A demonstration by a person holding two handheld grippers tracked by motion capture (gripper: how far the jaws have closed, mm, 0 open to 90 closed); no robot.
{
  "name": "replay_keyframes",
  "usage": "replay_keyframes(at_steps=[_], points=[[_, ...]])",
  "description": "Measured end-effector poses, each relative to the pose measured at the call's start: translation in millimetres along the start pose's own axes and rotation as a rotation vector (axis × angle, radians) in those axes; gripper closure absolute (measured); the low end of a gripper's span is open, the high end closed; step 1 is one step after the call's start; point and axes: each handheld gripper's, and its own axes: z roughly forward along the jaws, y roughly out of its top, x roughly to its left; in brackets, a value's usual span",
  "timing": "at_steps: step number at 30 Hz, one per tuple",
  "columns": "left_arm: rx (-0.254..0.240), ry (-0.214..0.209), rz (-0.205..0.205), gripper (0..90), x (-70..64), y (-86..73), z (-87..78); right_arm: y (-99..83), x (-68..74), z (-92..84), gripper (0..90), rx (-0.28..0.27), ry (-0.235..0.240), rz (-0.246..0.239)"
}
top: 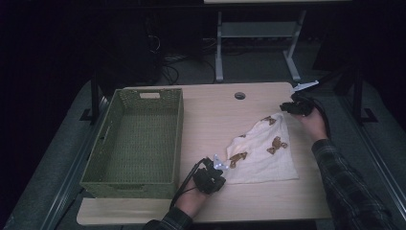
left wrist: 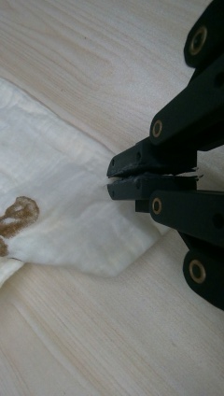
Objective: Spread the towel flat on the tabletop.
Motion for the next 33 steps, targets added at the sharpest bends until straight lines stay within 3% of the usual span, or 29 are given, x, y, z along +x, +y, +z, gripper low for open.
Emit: replay_keyframes(at_steps=[3, 9, 23, 27, 33], points=[[-0.047, -0.016, -0.024, 85.4, 0.1, 1.8, -4.0, -5.2, 8.3, -8.6, 77.1, -0.018, 0.037, -0.007], [-0.084, -0.010, -0.054, 78.7, 3.7, 5.9, -7.6, -25.0, 29.7, -26.5, 75.9, -0.032, 0.097, -0.025], [-0.102, 0.022, -0.047, 62.2, 10.2, 21.2, -4.1, -86.8, 63.7, -66.2, 72.2, -0.041, 0.179, -0.039], [-0.106, 0.037, -0.043, 59.6, 14.4, 29.7, -2.1, -101.5, 80.1, -76.5, 70.0, -0.013, 0.198, -0.076], [-0.138, 0.065, -0.049, 58.6, 25.5, 47.1, 1.1, -118.9, 94.9, -88.0, 67.3, -0.001, 0.240, -0.073]])
